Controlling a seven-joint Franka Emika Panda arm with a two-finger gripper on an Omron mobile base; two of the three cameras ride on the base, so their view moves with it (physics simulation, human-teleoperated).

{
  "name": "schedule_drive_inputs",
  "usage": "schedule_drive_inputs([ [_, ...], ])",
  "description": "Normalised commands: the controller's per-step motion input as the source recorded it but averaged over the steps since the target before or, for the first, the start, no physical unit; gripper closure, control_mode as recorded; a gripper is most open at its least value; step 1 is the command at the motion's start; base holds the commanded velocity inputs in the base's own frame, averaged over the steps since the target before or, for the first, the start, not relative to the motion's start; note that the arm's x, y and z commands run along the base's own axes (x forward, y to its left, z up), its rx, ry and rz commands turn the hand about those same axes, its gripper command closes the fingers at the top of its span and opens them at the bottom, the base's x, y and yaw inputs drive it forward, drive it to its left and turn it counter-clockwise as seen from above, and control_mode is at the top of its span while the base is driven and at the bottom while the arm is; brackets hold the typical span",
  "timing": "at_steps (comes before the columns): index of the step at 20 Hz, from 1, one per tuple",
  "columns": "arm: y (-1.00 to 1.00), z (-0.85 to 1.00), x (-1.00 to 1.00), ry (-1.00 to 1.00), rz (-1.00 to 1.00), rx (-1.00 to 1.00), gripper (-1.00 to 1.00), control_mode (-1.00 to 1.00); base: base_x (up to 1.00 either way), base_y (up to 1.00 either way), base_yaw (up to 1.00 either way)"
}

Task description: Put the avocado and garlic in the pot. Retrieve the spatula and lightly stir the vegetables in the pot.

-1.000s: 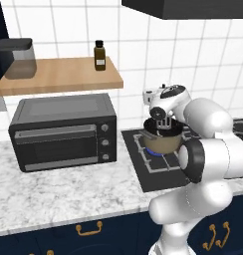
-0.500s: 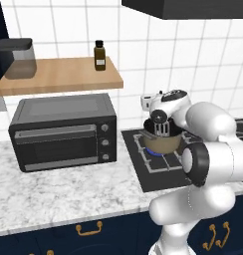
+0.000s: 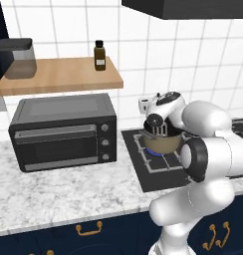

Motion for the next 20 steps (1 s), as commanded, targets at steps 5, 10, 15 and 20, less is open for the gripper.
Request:
schedule_drive_inputs([
  [5,0.00,-0.33,0.21,-0.25,0.00,-0.06,1.00,-1.00,0.00,0.00,0.00],
  [10,0.00,-0.56,-0.05,-0.17,0.01,-0.05,1.00,-1.00,0.00,0.00,0.00],
  [15,0.00,-0.18,-0.34,0.13,0.00,0.11,1.00,-1.00,0.00,0.00,0.00],
  [20,0.01,0.20,-0.06,0.33,0.00,0.39,1.00,-1.00,0.00,0.00,0.00],
])
